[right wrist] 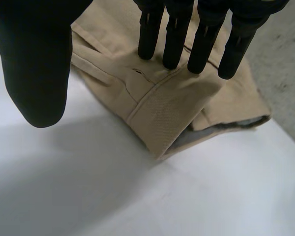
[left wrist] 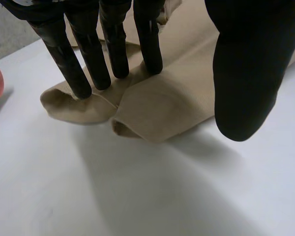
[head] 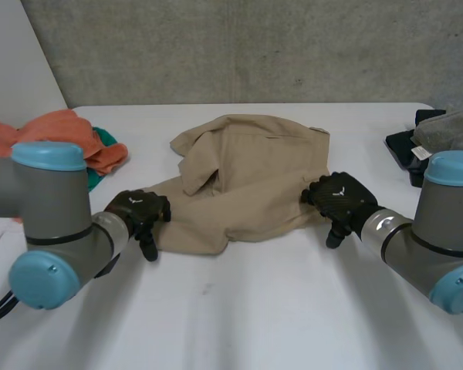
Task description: Fold the laundry.
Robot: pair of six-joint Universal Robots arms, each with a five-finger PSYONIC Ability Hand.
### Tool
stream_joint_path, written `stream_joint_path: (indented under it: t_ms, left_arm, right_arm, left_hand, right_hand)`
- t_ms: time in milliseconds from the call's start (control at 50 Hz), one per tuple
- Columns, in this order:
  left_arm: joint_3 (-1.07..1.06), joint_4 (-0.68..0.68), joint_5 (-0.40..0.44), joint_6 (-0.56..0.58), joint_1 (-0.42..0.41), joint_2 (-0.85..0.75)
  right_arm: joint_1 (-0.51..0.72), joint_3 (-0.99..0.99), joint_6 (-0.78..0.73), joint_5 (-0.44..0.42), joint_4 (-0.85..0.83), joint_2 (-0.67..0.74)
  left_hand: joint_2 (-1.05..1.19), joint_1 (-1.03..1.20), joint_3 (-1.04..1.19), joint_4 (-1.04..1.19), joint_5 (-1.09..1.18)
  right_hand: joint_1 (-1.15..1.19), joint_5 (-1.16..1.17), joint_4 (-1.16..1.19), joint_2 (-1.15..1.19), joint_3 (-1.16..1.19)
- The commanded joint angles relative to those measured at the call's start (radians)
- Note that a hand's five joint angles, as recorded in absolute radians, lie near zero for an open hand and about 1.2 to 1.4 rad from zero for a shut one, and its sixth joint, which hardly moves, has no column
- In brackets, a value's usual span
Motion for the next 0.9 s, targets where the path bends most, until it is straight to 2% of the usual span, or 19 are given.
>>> stream_joint_path:
  t_ms: [20,160,240,260,320,340,360,480,560,620,640,720,820,900]
  left_arm:
    - [0.113,0.05,-0.036,0.04,-0.026,-0.108]
    - [0.169,0.106,-0.053,0.046,-0.038,-0.151]
    - [0.189,0.142,-0.05,0.06,-0.042,-0.171]
    - [0.193,0.152,-0.053,0.069,-0.042,-0.174]
    - [0.2,0.162,-0.052,0.075,-0.042,-0.173]
    - [0.203,0.16,-0.053,0.077,-0.044,-0.167]
    - [0.203,0.159,-0.053,0.076,-0.046,-0.159]
    - [0.193,0.125,-0.067,0.053,-0.05,-0.04]
    - [0.203,0.041,-0.059,0.016,-0.049,0.138]
    - [0.221,0.005,-0.045,0.0,-0.047,0.236]
    - [0.247,-0.018,-0.032,-0.007,-0.046,0.299]
    - [0.337,-0.077,-0.003,-0.02,-0.046,0.422]
    - [0.489,-0.223,-0.006,-0.026,-0.044,0.458]
    - [0.597,-0.347,-0.022,-0.023,-0.039,0.398]
  right_arm:
    - [0.03,-0.072,-0.008,0.015,-0.081,0.062]
    - [0.042,-0.134,-0.028,0.038,-0.115,0.125]
    - [0.048,-0.163,-0.033,0.042,-0.164,0.162]
    - [0.05,-0.175,-0.034,0.045,-0.188,0.178]
    - [0.053,-0.197,-0.039,0.058,-0.214,0.208]
    - [0.054,-0.215,-0.045,0.074,-0.225,0.221]
    - [0.054,-0.223,-0.047,0.083,-0.224,0.224]
    - [0.05,-0.249,-0.03,0.13,-0.175,0.169]
    - [0.048,-0.263,0.013,0.129,-0.069,0.045]
    - [0.044,-0.321,0.056,0.126,0.057,-0.108]
    - [0.039,-0.365,0.073,0.123,0.145,-0.192]
    - [-0.002,-0.509,0.098,0.092,0.349,-0.321]
    - [-0.021,-0.703,0.098,0.054,0.549,-0.338]
    - [0.002,-0.807,0.082,0.052,0.661,-0.273]
  left_hand:
    - [0.109,0.103,0.105,0.123,0.125]
    - [0.391,0.385,0.387,0.405,0.407]
    - [0.761,0.755,0.757,0.775,0.777]
    - [0.918,0.912,0.914,0.932,0.934]
    - [0.92,0.914,0.916,0.934,0.936]
    - [0.92,0.914,0.916,0.934,0.936]
    - [0.92,0.914,0.916,0.934,0.936]
    - [0.92,0.914,0.916,0.934,0.936]
    - [0.92,0.914,0.916,0.934,0.936]
    - [0.92,0.914,0.916,0.934,0.936]
    - [0.92,0.914,0.916,0.934,0.936]
    - [0.92,0.914,0.916,0.934,0.936]
    - [0.92,0.914,0.916,0.934,0.936]
    - [0.92,0.914,0.916,0.934,0.936]
  right_hand:
    - [0.061,0.105,0.08,0.062,0.062]
    - [0.164,0.207,0.183,0.165,0.164]
    - [0.319,0.363,0.338,0.32,0.32]
    - [0.395,0.439,0.414,0.396,0.396]
    - [0.539,0.583,0.558,0.54,0.54]
    - [0.801,0.845,0.82,0.802,0.802]
    - [0.961,1.005,0.98,0.962,0.962]
    - [0.963,1.007,0.982,0.964,0.963]
    - [0.963,1.007,0.982,0.964,0.963]
    - [0.963,1.007,0.982,0.964,0.963]
    - [0.963,1.007,0.982,0.964,0.963]
    - [0.963,1.007,0.982,0.964,0.963]
    - [0.963,1.007,0.982,0.964,0.963]
    - [0.963,1.007,0.982,0.964,0.963]
